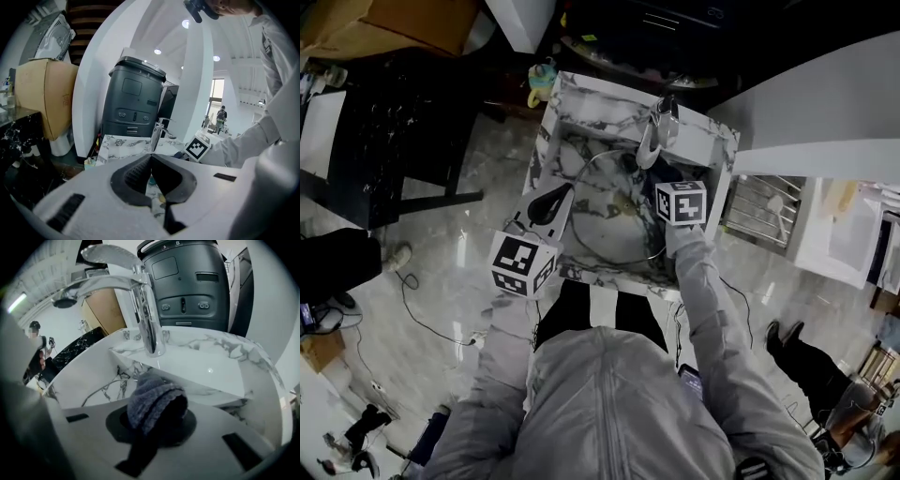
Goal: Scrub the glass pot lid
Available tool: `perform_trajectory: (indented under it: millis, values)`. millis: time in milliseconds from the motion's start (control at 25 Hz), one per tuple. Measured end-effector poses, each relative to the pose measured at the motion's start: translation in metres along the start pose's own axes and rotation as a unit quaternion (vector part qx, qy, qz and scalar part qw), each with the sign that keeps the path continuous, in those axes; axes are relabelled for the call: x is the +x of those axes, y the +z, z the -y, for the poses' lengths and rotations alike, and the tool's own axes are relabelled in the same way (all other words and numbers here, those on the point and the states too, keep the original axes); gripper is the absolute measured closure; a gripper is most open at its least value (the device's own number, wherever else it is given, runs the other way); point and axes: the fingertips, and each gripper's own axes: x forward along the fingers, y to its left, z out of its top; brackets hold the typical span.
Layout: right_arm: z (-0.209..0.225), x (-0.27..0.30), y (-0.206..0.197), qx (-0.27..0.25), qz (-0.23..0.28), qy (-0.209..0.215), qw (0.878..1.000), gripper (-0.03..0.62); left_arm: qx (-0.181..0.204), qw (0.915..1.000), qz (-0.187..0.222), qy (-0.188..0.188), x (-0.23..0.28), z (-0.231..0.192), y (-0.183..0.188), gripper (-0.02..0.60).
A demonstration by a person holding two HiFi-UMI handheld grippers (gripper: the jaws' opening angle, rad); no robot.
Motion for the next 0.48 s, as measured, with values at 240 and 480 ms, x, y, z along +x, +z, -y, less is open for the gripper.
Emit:
perform_trajectory:
  millis: [240, 480]
  values:
    - [0.000, 0.022, -0.002, -0.011, -0.003, -0.013, 1.000, 0.547, 0.000, 1.0000, -0.005, 0.006, -0.007, -0.005, -0.006, 0.555]
    - [-0.007, 0.036, -0.002, 0.002, -0.005, -0.003, 1.000, 0.548, -0.003, 0.9999, -0.007, 0.007, -0.010, -0.006, -0.009, 0.555]
